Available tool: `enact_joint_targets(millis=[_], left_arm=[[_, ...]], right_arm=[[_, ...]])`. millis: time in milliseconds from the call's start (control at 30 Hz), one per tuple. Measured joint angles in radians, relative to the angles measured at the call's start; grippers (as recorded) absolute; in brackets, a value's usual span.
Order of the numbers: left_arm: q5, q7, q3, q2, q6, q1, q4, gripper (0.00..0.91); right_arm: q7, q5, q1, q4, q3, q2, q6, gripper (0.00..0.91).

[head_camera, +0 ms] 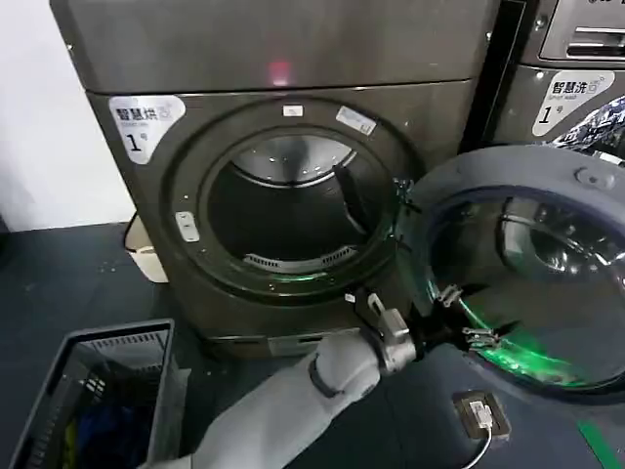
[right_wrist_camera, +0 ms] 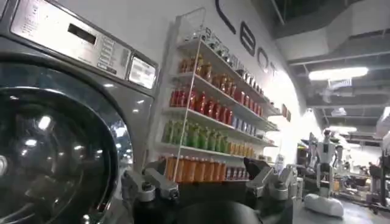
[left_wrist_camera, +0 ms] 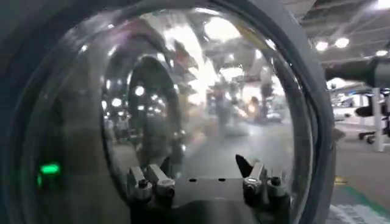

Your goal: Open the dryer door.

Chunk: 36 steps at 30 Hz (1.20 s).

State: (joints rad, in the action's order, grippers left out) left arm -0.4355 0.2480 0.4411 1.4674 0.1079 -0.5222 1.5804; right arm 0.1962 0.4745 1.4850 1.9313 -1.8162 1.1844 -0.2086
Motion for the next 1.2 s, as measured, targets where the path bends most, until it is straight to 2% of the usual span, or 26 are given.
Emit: enact_joint_targets(millis=[633,967,1200], left_arm=[[0.002,-0.055,-0.004,-0.008,-0.026,0.036,-0.036,0.907],[0.013,-0.082,-0.004,0.02,-0.032,0.074,-0.092,0.907],[0.011,-0.083,-0.004,0.006,-0.046,0.069,-0.079,0.907]], right_arm=[[-0.001,-0.003,0.005,0.007,0.0,0.002,0.006,0.907],[-0.001,-0.002,0.018,-0.002,-0.012,0.0,0.017,0.907],[-0.001,-0.001,0.014,-0.005,-0.011,-0.003,0.017,0.907]])
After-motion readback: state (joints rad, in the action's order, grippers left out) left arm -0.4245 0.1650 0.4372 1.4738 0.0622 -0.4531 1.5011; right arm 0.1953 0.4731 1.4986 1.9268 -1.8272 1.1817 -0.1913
